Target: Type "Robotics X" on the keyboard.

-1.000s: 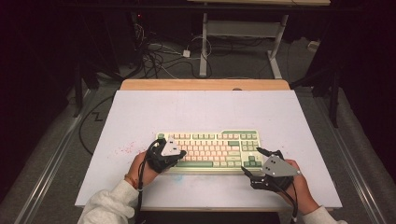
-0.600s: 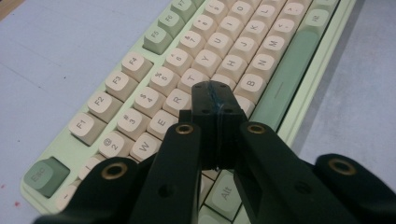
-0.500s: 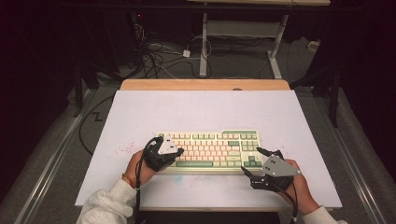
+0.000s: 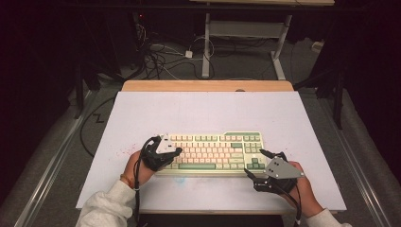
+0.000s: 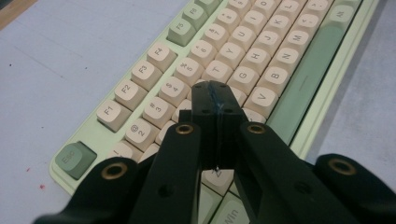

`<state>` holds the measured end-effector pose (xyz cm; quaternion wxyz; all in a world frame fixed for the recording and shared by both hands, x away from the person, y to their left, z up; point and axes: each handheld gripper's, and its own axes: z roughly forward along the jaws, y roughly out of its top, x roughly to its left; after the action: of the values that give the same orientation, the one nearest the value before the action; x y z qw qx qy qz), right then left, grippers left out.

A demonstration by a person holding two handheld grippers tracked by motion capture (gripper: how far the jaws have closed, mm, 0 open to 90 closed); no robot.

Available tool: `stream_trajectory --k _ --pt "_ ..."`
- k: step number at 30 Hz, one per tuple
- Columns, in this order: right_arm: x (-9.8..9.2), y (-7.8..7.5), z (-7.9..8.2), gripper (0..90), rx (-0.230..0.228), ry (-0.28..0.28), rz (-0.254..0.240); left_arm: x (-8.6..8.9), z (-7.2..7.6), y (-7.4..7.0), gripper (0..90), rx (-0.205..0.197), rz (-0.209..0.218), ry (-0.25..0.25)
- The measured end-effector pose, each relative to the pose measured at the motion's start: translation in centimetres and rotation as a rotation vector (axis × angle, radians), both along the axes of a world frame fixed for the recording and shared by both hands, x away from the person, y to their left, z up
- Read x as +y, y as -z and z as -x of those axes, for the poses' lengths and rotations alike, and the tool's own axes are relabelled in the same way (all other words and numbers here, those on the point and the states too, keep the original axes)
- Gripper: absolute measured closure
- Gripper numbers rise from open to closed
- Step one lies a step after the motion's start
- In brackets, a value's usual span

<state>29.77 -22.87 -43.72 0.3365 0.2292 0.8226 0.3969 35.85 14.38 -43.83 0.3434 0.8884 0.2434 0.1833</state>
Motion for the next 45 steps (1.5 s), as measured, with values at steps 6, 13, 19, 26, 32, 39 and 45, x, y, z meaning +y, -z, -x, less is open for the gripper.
stream_trajectory --k 6,13,19,26,32,39,45 --pt "0.0 0.1 0.0 21.9 0.002 -0.003 0.006 0.1 -0.3 0.3 87.3 0.007 -0.01 -0.009" --pt "0.1 0.1 0.0 22.0 0.005 -0.001 0.008 0.1 -0.6 0.8 87.2 0.016 -0.03 -0.015" --pt "0.1 0.1 0.0 22.0 0.004 -0.002 0.011 0.0 -0.8 1.1 87.2 0.025 -0.038 -0.016" --pt "0.1 0.2 0.0 22.0 0.005 -0.005 0.013 -0.1 -0.8 1.4 87.2 0.028 -0.05 -0.014" --pt "0.1 0.2 0.0 22.1 0.004 -0.005 0.016 -0.1 -0.8 1.4 87.2 0.026 -0.048 -0.017" --pt "0.1 0.2 0.0 22.0 0.004 -0.004 0.021 -0.1 -0.8 1.4 87.2 0.025 -0.05 -0.018" --pt "0.2 0.3 0.0 22.1 0.009 -0.004 0.03 -0.2 -0.8 1.7 87.3 0.029 -0.057 -0.016"
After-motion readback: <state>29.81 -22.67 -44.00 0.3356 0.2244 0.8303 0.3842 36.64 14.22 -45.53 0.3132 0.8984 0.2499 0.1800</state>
